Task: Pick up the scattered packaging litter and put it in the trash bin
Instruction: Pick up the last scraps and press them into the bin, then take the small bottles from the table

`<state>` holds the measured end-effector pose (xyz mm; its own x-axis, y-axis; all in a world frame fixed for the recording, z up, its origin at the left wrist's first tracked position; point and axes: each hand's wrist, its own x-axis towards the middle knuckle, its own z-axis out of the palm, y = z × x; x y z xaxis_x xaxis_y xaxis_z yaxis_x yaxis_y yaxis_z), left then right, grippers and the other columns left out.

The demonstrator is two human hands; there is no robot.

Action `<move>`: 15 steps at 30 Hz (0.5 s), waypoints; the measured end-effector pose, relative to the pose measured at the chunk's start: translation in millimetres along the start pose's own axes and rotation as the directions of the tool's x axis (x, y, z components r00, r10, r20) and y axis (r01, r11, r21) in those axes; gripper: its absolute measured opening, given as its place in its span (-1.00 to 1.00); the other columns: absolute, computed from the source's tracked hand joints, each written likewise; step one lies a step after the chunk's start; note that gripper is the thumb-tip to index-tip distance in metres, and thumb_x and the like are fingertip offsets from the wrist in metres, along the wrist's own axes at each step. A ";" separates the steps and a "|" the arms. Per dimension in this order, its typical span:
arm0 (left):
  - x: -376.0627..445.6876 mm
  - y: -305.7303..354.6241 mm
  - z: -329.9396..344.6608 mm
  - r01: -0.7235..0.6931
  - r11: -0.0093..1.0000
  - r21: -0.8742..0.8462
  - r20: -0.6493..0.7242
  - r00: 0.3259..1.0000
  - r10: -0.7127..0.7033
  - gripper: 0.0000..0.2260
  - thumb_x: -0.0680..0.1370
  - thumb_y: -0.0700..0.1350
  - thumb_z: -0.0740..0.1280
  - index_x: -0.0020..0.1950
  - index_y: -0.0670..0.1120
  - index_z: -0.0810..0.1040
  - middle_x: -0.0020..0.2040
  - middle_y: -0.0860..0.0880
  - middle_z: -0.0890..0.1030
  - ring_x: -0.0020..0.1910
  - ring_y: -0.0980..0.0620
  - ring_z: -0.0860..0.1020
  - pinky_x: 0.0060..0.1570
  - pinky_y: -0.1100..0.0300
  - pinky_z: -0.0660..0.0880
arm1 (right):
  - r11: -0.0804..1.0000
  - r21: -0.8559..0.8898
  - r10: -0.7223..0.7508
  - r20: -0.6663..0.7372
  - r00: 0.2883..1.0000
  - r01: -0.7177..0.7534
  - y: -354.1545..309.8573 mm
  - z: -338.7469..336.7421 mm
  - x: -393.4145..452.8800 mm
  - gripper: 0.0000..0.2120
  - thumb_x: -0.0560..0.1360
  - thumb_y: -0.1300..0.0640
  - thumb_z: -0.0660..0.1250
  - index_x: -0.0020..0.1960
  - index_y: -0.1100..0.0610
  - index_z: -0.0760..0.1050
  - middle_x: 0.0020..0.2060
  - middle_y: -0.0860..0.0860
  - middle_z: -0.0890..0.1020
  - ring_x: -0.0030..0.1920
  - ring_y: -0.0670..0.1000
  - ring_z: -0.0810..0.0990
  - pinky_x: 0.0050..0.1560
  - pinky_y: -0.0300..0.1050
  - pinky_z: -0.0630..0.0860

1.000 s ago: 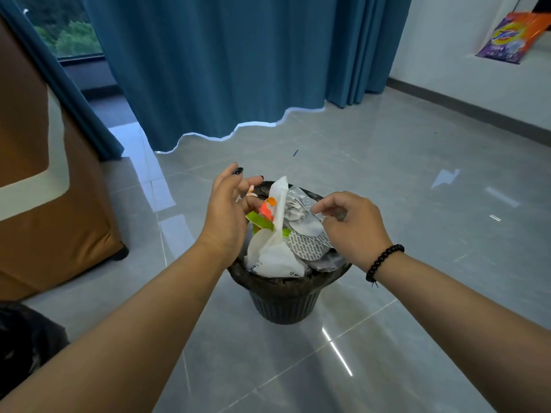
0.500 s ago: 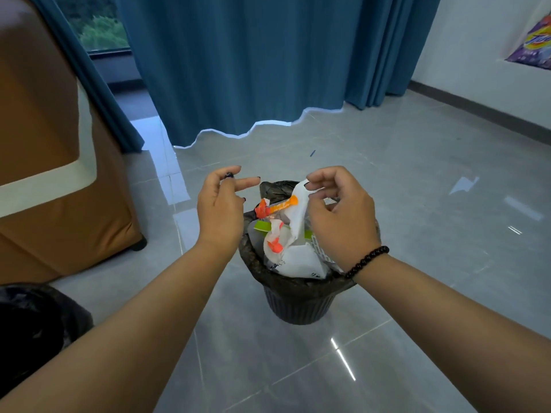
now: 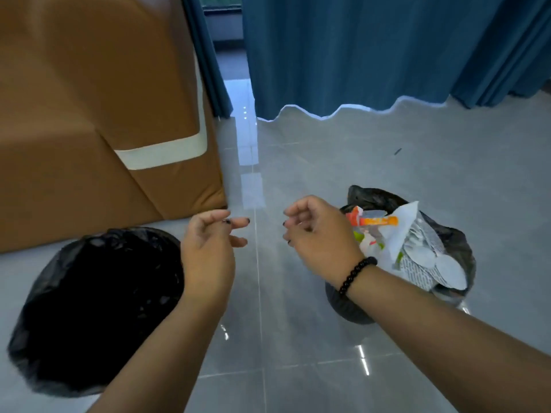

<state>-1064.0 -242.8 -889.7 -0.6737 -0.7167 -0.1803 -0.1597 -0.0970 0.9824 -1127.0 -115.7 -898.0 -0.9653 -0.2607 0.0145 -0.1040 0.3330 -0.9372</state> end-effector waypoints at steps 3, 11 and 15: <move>2.8 -19.2 -46.1 0.065 0.996 0.055 -0.200 0.978 -0.053 -0.82 0.56 -0.29 0.15 -0.04 -0.06 0.49 -0.13 -0.10 0.67 -0.31 0.07 0.55 -0.19 0.17 0.48 | 0.961 -0.174 0.257 0.289 0.922 -0.214 -0.5 50.6 -13.7 -0.90 0.48 0.16 0.28 -0.02 0.06 0.41 -0.10 0.02 0.58 -0.10 0.04 0.58 -0.23 -0.27 0.47; -18.2 -67.8 -103.9 0.286 0.921 0.264 -0.421 0.893 -0.156 -0.86 0.62 -0.15 0.09 0.11 -0.05 0.39 0.04 -0.08 0.60 0.05 -0.04 0.56 0.15 0.00 0.48 | 0.829 -0.060 0.535 0.379 0.755 -0.557 19.0 165.3 -73.5 -0.79 0.48 0.03 0.30 -0.27 0.11 0.43 -0.30 0.00 0.51 -0.33 -0.08 0.45 -0.35 -0.28 0.38; -32.3 -68.3 -133.9 0.388 0.805 0.450 -0.432 0.883 -0.184 -0.78 0.57 -0.14 0.14 0.15 -0.18 0.44 0.02 -0.15 0.58 0.03 -0.16 0.53 0.11 -0.06 0.44 | 0.794 0.019 0.580 0.279 0.766 -0.608 15.7 169.9 -84.9 -0.67 0.45 0.21 0.21 -0.46 0.12 0.23 -0.47 -0.01 0.36 -0.40 -0.03 0.37 -0.37 -0.21 0.37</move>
<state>-934.8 -305.5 -944.4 -0.2535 -0.9134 -0.3185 -0.7142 -0.0453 0.6984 -1006.0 -242.4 -973.1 -0.7325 -0.2591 -0.6295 0.5092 0.4051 -0.7593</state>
